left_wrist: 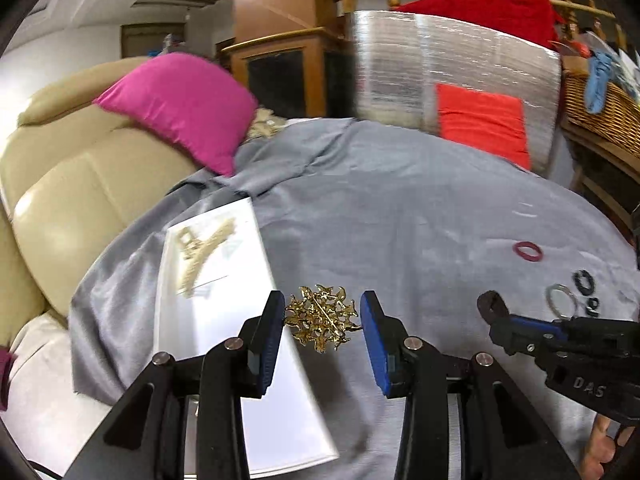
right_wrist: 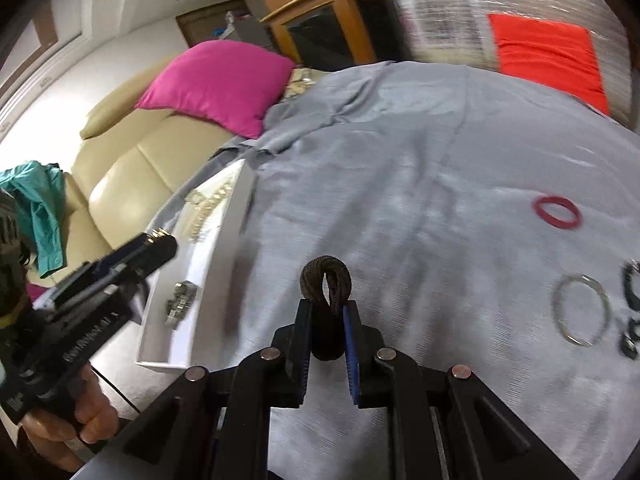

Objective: Organize jewelry
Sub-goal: 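Carry the gold brooch and black hair tie to the white tray with both tools, then release the gold brooch and black hair tie into the tray with both tools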

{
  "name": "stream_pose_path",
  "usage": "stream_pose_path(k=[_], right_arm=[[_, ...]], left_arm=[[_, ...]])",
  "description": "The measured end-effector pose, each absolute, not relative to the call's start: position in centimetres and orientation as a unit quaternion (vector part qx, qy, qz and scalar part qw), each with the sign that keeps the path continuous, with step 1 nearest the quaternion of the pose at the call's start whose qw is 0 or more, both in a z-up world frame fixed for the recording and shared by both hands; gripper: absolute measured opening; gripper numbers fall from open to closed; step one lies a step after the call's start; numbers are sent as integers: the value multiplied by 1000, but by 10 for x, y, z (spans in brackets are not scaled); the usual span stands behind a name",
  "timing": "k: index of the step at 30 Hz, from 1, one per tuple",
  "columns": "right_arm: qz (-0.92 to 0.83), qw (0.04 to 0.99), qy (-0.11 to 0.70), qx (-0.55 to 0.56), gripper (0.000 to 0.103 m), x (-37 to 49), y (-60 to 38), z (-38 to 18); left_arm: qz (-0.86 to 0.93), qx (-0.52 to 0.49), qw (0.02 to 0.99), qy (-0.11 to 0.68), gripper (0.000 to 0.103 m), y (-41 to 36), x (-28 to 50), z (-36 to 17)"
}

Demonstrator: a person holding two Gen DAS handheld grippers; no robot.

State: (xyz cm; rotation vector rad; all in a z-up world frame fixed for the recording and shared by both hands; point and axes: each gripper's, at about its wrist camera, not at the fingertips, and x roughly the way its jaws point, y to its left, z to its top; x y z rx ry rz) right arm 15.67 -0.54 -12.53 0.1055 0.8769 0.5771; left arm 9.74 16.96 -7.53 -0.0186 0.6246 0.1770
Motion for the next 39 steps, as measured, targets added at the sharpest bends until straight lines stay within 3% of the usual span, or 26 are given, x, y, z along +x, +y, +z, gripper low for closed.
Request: stream_pose_path(k=[19, 39], right_arm=[[364, 817, 447, 27, 17, 215, 145, -97], [389, 758, 523, -2, 17, 233, 233, -146]], left_arm=[[148, -102, 904, 388, 40, 268, 90, -114], [152, -185, 853, 463, 41, 293, 92, -150]])
